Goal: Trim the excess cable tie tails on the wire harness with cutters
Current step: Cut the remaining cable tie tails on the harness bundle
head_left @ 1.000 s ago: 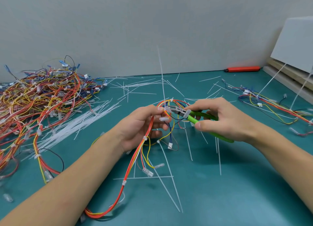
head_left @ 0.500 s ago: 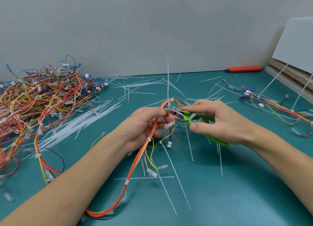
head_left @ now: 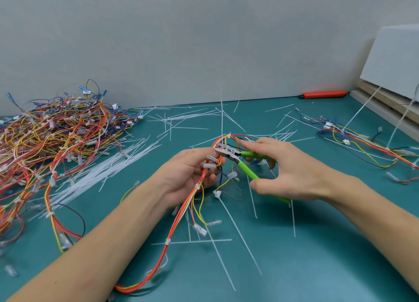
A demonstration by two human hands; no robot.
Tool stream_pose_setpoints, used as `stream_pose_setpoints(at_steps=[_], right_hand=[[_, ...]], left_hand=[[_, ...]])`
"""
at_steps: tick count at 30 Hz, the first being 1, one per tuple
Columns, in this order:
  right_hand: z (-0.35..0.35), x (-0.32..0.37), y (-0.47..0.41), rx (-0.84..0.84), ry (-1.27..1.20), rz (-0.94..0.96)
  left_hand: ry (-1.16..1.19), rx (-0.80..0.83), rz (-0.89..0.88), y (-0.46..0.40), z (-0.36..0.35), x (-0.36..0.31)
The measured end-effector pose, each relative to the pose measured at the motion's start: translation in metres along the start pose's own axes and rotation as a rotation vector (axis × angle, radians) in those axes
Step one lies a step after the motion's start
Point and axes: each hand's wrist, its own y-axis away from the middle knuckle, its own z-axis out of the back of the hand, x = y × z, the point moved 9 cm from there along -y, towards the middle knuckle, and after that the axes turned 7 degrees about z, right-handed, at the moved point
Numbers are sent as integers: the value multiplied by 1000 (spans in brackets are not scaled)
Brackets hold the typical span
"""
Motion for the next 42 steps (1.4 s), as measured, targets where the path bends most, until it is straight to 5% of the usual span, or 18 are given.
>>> stream_pose_setpoints(at_steps=[8, 26, 42], right_hand=[[16, 7, 1, -166, -36, 32], [5, -3, -1, -110, -88, 34], [-6, -12, -5, -84, -321, 25]], left_hand=[[-42, 14, -63, 7, -2, -14], [-137, -171, -111, 10, 8, -20], [4, -44, 30, 5, 5, -5]])
